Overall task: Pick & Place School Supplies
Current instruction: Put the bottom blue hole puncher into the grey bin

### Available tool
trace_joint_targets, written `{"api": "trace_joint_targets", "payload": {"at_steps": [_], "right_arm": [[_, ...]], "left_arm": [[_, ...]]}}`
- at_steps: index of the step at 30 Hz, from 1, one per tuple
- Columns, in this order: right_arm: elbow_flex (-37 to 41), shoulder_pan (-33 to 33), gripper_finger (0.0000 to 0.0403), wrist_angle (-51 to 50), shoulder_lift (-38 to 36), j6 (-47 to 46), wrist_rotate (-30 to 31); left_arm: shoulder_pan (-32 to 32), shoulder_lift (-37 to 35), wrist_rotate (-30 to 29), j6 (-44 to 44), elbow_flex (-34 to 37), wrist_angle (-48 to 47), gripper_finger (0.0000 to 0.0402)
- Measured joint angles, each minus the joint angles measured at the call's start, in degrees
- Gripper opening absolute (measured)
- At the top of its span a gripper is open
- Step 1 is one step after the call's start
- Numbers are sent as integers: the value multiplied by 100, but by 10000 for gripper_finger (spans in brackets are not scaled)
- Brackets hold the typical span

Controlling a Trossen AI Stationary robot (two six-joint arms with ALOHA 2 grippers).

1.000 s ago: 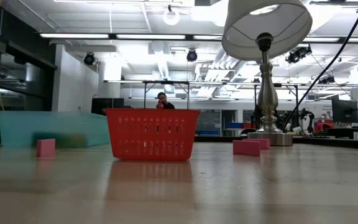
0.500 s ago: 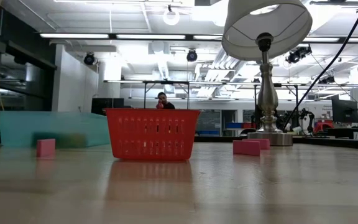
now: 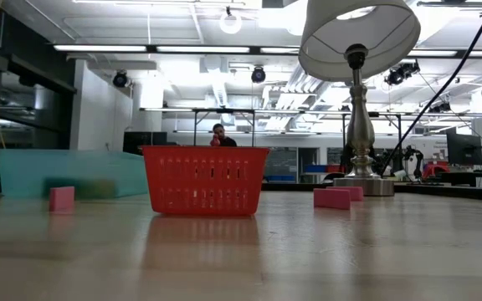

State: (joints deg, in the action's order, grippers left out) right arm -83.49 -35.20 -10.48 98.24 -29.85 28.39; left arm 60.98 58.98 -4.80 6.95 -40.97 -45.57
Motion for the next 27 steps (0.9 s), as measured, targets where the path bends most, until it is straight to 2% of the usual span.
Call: {"api": "trace_joint_targets", "payload": {"at_steps": [5, 17, 27], "right_arm": [[-1, 15, 138, -2, 0, 13, 2], [0, 8, 138, -2, 0, 9, -9], [0, 8, 138, -2, 0, 9, -8]], "left_arm": [[-173, 0, 163, -99, 397, 621, 41], [-460, 4, 405, -277, 961, 1437, 41], [-765, 47, 646, -278, 1013, 1288, 42]]}}
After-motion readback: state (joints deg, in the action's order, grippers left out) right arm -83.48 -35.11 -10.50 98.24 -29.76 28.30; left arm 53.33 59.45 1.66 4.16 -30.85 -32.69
